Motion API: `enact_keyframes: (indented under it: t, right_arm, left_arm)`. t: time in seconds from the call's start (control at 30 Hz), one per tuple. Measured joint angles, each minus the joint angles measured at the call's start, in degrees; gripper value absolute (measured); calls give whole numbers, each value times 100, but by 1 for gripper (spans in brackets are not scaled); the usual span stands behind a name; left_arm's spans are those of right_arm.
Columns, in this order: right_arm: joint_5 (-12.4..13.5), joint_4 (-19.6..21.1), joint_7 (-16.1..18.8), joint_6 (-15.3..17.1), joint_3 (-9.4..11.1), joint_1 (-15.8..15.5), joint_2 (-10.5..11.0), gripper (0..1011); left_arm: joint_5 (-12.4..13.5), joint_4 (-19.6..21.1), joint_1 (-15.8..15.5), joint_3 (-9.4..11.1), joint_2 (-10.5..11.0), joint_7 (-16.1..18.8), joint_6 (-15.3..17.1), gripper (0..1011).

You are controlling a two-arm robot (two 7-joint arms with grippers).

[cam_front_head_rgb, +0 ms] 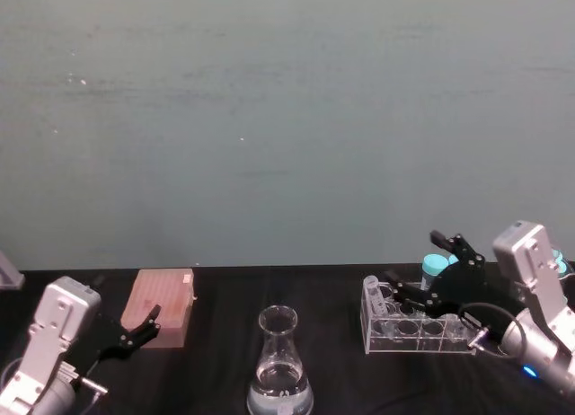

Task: Pour the liquid from the test tube into the beaker using one hand.

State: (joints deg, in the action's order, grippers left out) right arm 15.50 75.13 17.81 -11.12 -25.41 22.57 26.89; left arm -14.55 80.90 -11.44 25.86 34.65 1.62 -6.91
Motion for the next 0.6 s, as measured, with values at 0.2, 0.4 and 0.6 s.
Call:
enact_keyframes:
  t: [0.2,0.4,0.6]
  right_arm:
    - [-48,-71,212,265,-73,181,-136,1003]
    - [-317,-184,210,530,-152,344,-281,1003]
    - [-453,-401,213,627,-171,492,-448,1003]
  left_arm:
    - [0,0,1,0,0,0,0,1000]
    - [0,0,0,0,0,0,0,1000]
    - [0,0,0,0,0,0,0,1000]
